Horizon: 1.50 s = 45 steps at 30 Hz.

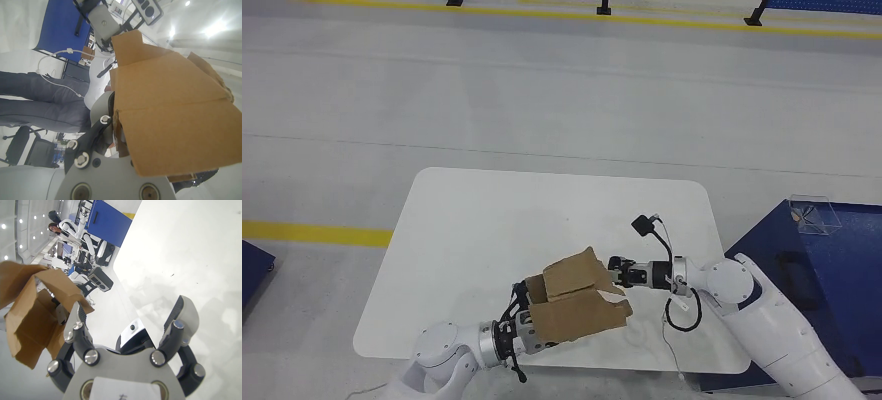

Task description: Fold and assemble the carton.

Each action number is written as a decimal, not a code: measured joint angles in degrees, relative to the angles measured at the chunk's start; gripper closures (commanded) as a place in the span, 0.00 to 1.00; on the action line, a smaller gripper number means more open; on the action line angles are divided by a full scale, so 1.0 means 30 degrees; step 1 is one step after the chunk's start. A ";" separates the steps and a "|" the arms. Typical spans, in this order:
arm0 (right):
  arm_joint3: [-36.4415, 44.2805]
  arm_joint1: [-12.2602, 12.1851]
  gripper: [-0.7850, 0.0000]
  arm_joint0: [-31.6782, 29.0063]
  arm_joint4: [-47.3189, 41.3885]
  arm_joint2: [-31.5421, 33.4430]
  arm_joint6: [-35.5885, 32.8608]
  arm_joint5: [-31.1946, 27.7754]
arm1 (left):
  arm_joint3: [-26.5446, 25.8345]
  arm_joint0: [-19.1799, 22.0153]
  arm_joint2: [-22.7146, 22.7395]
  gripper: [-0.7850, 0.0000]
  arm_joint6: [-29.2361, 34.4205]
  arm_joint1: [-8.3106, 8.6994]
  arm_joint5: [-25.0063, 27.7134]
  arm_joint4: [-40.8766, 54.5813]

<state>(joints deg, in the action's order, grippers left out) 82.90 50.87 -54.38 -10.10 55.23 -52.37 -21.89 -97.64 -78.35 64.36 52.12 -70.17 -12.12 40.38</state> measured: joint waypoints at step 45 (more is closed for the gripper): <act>0.2221 0.0246 0.00 -0.1376 -0.1165 0.1273 -0.0928 0.0330 | 0.0529 -0.0153 -0.0632 1.00 -0.2377 0.0087 0.3194 -0.2171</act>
<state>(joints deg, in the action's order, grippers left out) 89.56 51.61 -58.51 -13.59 59.05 -55.16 -20.89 -96.05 -78.81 62.47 44.99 -69.90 -2.54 33.87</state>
